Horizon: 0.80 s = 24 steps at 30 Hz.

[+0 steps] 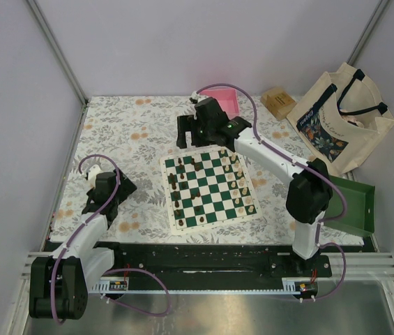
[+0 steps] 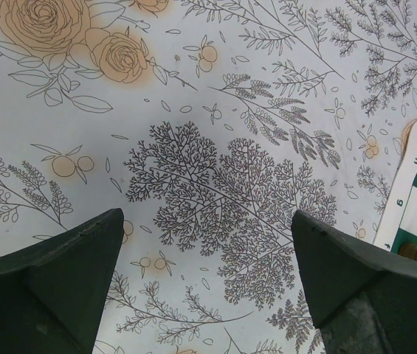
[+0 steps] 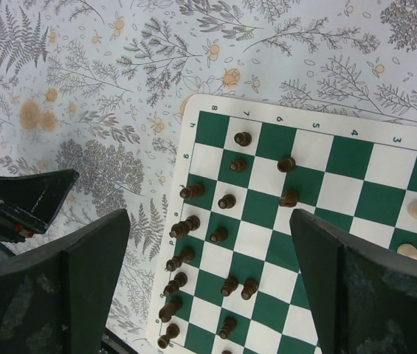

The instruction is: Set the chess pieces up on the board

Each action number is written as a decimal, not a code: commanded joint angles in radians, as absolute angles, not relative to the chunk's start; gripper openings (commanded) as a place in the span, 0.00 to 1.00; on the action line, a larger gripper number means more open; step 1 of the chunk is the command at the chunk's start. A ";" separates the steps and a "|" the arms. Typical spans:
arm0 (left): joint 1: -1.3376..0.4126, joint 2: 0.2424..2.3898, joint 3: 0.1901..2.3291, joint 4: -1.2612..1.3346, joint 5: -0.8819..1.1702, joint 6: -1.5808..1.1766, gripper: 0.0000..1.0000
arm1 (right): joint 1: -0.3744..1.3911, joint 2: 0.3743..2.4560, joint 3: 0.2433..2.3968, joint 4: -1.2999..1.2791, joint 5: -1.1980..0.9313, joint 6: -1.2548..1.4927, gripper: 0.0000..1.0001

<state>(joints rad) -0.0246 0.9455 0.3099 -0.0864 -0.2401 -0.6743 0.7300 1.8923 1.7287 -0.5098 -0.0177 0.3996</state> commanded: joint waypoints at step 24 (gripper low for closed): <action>-0.023 0.956 0.350 -0.061 -0.244 -0.670 0.99 | 0.670 2.220 1.976 -0.824 0.003 0.454 0.72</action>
